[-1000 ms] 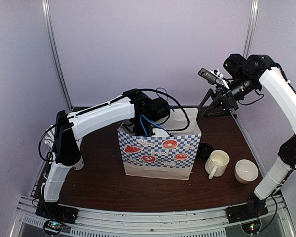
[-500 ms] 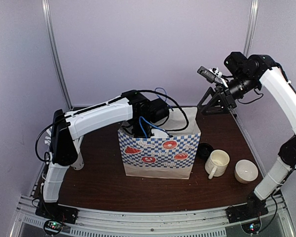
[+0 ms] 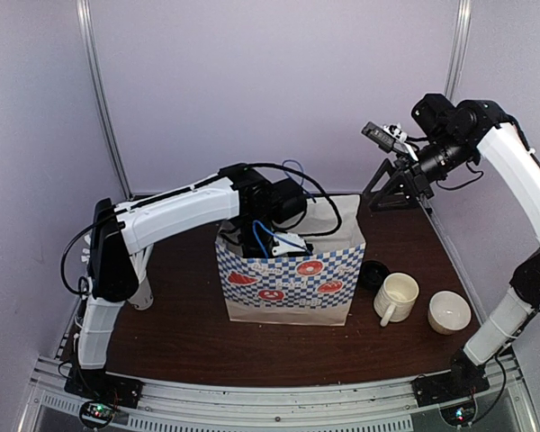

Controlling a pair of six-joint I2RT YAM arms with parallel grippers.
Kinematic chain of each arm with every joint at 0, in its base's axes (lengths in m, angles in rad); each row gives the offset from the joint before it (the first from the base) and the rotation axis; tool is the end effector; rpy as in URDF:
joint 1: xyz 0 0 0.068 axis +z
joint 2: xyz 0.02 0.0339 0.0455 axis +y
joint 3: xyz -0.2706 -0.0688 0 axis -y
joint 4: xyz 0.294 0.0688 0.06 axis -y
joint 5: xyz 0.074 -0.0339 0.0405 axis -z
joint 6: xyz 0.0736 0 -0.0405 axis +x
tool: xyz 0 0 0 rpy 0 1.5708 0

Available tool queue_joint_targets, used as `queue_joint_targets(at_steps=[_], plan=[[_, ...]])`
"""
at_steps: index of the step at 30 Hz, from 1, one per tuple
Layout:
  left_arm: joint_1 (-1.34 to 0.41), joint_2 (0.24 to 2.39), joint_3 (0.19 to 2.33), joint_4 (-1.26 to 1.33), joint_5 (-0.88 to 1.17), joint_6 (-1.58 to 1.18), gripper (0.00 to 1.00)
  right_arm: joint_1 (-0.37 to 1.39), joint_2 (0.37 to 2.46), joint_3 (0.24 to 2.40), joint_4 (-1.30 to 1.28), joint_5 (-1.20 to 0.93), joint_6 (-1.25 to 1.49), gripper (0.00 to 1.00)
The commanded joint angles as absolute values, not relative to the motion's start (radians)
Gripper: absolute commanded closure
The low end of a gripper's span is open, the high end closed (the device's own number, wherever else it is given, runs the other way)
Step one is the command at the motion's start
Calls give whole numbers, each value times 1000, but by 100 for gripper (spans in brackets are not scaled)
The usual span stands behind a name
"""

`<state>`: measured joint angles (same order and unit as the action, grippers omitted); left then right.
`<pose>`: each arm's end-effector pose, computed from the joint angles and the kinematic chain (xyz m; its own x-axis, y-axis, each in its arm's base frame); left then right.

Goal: Pack the takeout coffee

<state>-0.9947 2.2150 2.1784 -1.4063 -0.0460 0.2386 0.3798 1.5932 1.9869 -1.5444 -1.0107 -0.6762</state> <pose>0.2738 -0.4152 0.2328 -0.3278 0.9380 -0.1132 0.9386 0.3370 0.0745 0.2747 0.1768 0.4490 -0.3373 -0.4926 -0.8022 -0.9346 0.0731 0.3481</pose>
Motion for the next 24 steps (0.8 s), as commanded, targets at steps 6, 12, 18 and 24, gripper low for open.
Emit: queue_joint_targets(at_steps=[6,12,18,24], plan=[[-991,2129,2223,-1400,-38,235,2,373,1568,1994,-1537,-987,-670,29],[-992,2088,2234,-1409,-40,241,2,374,1585,2005,-1541,-987,-669,29],[-992,2046,2236,-1401,-2,254,2,373,1601,2023,-1551,-991,-671,28],[-991,1986,2244,-1377,-20,265,2,374,1605,2021,-1551,-987,-673,28]])
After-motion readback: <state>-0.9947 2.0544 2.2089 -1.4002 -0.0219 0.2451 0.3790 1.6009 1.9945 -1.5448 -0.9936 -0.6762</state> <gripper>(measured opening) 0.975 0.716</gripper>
